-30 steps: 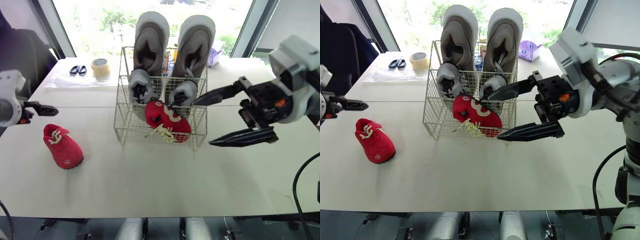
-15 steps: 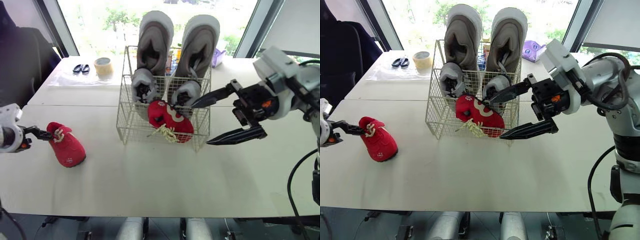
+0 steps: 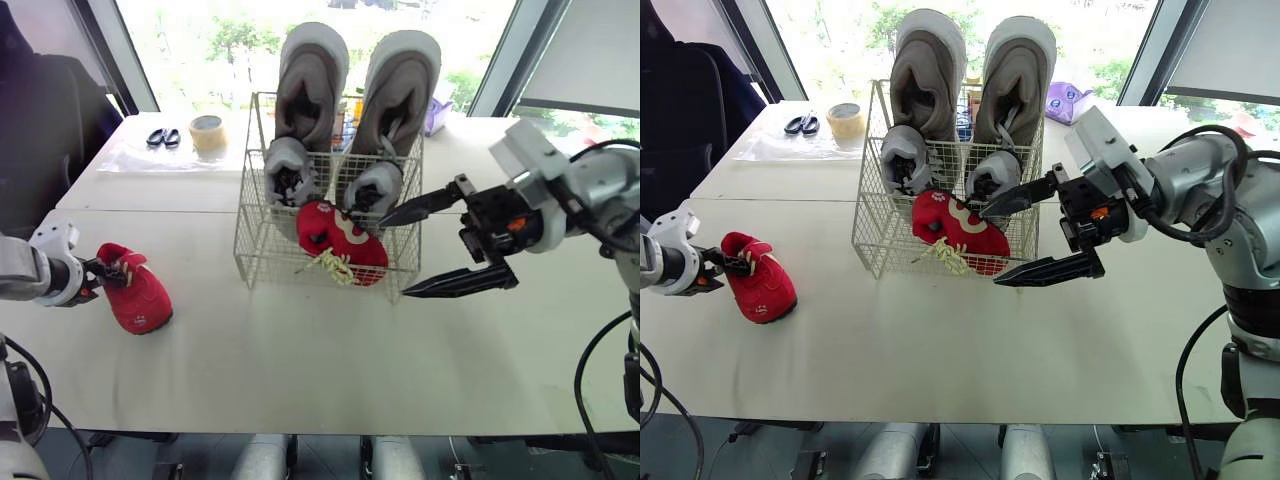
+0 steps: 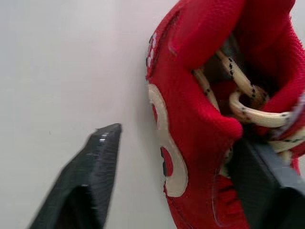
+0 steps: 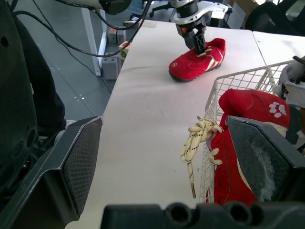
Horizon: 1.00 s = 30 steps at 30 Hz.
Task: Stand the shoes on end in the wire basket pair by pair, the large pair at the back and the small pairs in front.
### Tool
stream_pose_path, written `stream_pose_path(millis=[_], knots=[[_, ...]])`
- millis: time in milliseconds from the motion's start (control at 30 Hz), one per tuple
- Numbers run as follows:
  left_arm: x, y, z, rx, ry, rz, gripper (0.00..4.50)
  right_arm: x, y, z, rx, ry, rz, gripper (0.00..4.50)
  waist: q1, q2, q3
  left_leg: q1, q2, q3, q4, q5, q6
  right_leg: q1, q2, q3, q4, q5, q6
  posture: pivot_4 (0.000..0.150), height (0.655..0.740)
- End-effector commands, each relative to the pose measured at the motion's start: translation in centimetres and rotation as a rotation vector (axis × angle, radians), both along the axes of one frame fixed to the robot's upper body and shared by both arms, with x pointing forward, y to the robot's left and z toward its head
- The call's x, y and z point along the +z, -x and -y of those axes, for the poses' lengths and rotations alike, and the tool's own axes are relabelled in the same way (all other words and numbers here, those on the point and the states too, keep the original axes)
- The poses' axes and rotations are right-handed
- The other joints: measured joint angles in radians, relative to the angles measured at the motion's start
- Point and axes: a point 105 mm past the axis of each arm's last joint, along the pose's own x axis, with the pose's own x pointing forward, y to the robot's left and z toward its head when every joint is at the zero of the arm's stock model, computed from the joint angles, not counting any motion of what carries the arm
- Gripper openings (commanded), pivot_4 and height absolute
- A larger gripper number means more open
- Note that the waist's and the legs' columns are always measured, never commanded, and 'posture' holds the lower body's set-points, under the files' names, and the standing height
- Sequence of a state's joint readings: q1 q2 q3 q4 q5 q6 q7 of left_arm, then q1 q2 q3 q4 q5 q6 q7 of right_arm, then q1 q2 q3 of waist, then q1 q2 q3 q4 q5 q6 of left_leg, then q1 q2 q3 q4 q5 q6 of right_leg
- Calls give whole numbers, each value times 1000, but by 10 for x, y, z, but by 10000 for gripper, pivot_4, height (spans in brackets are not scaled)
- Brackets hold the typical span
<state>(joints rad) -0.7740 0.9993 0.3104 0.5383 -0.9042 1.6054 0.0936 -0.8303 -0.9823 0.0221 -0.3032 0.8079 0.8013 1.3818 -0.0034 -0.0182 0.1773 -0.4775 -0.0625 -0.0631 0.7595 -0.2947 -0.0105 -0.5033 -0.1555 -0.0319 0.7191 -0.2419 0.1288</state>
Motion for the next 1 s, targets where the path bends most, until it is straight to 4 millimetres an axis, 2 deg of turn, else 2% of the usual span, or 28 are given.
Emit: stream_pose_path(millis=[33,100,133,167,233,300,333,400,500,567,700,1000], knots=[[3,0,0,-5,-7,-7,11361,9,3,3,-20,-6,60,45000,-2,0,0,0,0,0,0,0,0,0,0,0,0,0,0,1500,6563],[9,-2,1,-11,-4,17,2545,6,1,4,-28,0,61,45000,-4,0,0,0,0,0,0,0,0,0,0,0,0,0,0,1500,6563],[16,-5,2,-12,4,51,736,4,0,4,-31,4,62,45000,-4,0,0,0,0,0,0,0,0,0,0,0,0,0,0,1500,6563],[24,-8,4,-18,12,89,736,3,-1,4,-33,6,63,45000,-4,0,0,0,0,0,0,0,0,0,0,0,0,0,0,1500,6563],[58,-16,13,-76,21,247,736,4,-3,5,-42,1,64,45000,-4,-1,0,0,0,0,0,0,0,0,0,0,0,0,0,1500,6563],[106,-19,30,-189,-21,484,736,8,-6,8,-70,-17,58,45000,-3,-5,2,-2,0,-1,1,0,0,-1,0,0,0,0,0,1500,6563],[127,-15,42,-261,-47,600,736,11,-9,9,-88,-27,57,45000,-5,-8,2,-2,0,-1,2,0,0,-1,0,0,0,0,0,1500,6563],[171,6,78,-458,-84,884,736,17,-14,11,-128,-60,56,45000,-8,-9,2,-3,0,-1,2,0,-1,0,0,0,-1,0,0,1500,6563],[203,38,119,-612,-92,1188,736,20,-22,11,-165,-97,47,45000,-11,-7,1,-2,0,2,2,2,-5,0,-3,1,-2,0,-1,1500,6563],[210,48,141,-632,-133,1310,736,19,-29,10,-184,-114,39,45000,-7,-7,1,-1,0,2,2,2,-4,1,-4,0,-2,0,-1,1500,6563],[199,46,168,-645,-233,1367,736,15,-37,6,-186,-114,32,45000,-6,-7,1,0,1,1,3,1,-1,3,-2,-1,0,1,-2,1500,6563],[161,30,187,-571,-316,1408,736,19,-41,8,-194,-108,8,45000,-3,-7,1,-2,1,2,9,-1,2,3,1,-1,0,-1,-5,1500,6563]])
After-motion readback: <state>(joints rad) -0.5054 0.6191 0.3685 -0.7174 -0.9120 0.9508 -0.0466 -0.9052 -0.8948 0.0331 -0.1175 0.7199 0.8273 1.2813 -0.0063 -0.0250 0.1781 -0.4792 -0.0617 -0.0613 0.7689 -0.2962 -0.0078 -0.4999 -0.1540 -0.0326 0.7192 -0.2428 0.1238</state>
